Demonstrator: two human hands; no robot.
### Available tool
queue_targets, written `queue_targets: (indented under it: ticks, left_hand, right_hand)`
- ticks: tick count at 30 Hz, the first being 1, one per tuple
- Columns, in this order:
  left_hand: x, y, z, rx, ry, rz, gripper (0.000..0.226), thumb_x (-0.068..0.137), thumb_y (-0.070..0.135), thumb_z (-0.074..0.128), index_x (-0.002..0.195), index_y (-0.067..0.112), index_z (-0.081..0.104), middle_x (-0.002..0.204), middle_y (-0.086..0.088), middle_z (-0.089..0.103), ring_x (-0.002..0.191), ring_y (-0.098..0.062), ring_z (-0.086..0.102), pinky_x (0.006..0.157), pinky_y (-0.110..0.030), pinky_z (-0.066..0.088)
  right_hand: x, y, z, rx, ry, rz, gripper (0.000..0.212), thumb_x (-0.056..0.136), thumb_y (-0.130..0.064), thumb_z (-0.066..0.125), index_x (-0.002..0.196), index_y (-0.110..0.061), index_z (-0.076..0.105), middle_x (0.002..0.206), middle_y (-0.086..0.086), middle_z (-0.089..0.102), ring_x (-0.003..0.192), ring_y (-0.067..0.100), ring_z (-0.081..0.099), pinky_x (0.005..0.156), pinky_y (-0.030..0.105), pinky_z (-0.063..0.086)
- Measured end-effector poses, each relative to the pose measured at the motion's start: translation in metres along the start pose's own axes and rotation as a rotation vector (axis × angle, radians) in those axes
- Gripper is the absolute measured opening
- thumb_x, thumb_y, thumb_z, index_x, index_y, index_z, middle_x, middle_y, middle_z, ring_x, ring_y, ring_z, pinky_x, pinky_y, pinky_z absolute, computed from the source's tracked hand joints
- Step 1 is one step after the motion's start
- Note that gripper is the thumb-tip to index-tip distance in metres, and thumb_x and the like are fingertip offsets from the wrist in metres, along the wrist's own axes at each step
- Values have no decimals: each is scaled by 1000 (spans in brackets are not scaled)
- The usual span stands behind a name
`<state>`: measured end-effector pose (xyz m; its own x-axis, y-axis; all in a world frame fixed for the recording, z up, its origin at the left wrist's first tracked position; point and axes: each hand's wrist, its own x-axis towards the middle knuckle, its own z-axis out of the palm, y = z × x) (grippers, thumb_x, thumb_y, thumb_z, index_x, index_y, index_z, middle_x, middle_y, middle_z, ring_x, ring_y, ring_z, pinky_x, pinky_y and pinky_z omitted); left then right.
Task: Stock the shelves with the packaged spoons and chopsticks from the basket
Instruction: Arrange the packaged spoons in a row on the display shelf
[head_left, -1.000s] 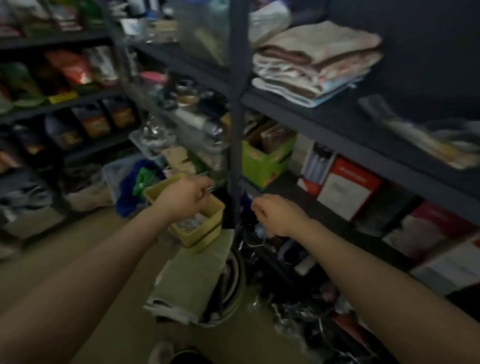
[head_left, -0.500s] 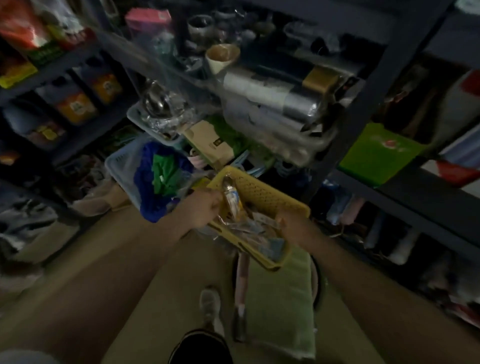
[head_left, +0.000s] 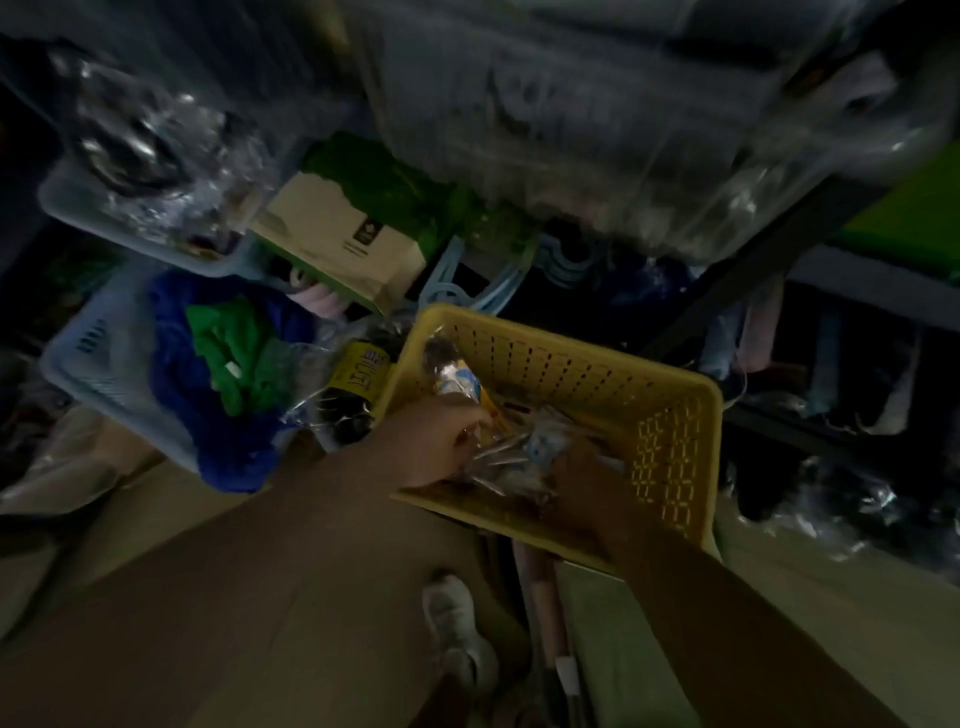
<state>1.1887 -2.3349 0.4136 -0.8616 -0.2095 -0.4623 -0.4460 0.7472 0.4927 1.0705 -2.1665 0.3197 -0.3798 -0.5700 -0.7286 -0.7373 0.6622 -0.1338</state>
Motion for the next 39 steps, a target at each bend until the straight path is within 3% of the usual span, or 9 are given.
queue_targets:
  ticks: [4, 7, 11, 13, 15, 19, 27, 31, 39]
  left_hand:
    - [25, -13, 16, 134, -88, 100, 44, 87, 19, 56, 130, 19, 49, 136, -3, 46, 121, -23, 46, 97, -38, 44]
    - [40, -14, 28, 359, -5, 149, 52, 86, 20, 56, 135, 16, 42, 144, -7, 35, 134, -28, 32, 110, -40, 31]
    - [51, -14, 36, 758, -116, 49, 64, 91, 26, 47, 146, 12, 17, 154, -11, 17, 144, -29, 7, 117, -40, 0]
    - [55, -11, 38, 847, -129, 29, 61, 91, 25, 46, 144, 8, 20, 150, -14, 25, 141, -32, 16, 117, -41, 5]
    - [60, -7, 41, 868, -133, -3, 49, 92, 21, 43, 137, 7, 31, 139, -14, 39, 130, -31, 33, 111, -41, 21]
    - [64, -3, 42, 840, -206, -50, 33, 95, 13, 39, 125, 9, 49, 125, -11, 56, 116, -28, 52, 94, -39, 42]
    - [43, 7, 30, 611, -322, -177, 23, 92, 23, 47, 111, 16, 55, 114, -6, 61, 103, -26, 58, 74, -33, 45]
    - [27, 19, 26, 492, -218, -207, 41, 85, 44, 56, 112, 13, 52, 112, -6, 59, 101, -26, 58, 70, -32, 40]
    - [27, 8, 64, 309, -421, -298, 63, 90, 33, 53, 140, 8, 26, 142, -15, 36, 127, -31, 41, 96, -38, 42]
  right_hand:
    - [23, 8, 20, -50, -53, -23, 59, 92, -38, 48, 143, -14, 32, 146, 10, 41, 131, 28, 43, 109, 45, 35]
    - [29, 17, 44, -91, -88, -63, 55, 93, -52, 39, 139, -22, 42, 146, 11, 42, 128, 28, 46, 110, 45, 35]
    - [14, 11, 13, -32, -42, -35, 35, 95, -26, 46, 123, -7, 56, 130, 14, 57, 118, 27, 55, 100, 37, 44]
    - [7, 10, -5, -56, 34, -6, 37, 91, -28, 54, 122, -8, 57, 127, 13, 58, 117, 28, 55, 98, 37, 43]
    - [-1, 10, -18, -167, 312, -64, 53, 74, -35, 73, 118, -9, 59, 118, 12, 60, 109, 30, 57, 93, 39, 45]
    - [-7, 8, -19, -140, 623, -28, 62, 34, -15, 87, 92, -10, 65, 88, 9, 64, 80, 27, 64, 76, 36, 55]
    - [-5, 8, 1, -282, 502, -38, 90, 47, -36, 88, 126, -4, 58, 109, 16, 70, 99, 31, 67, 85, 40, 54]
    - [-6, 1, -1, -455, 708, -176, 58, 61, -25, 69, 117, -8, 66, 109, 12, 69, 103, 30, 58, 97, 41, 41]
    - [-1, 17, -12, -76, 190, 141, 43, 95, -15, 43, 135, -2, 32, 139, 24, 38, 126, 36, 45, 95, 43, 45]
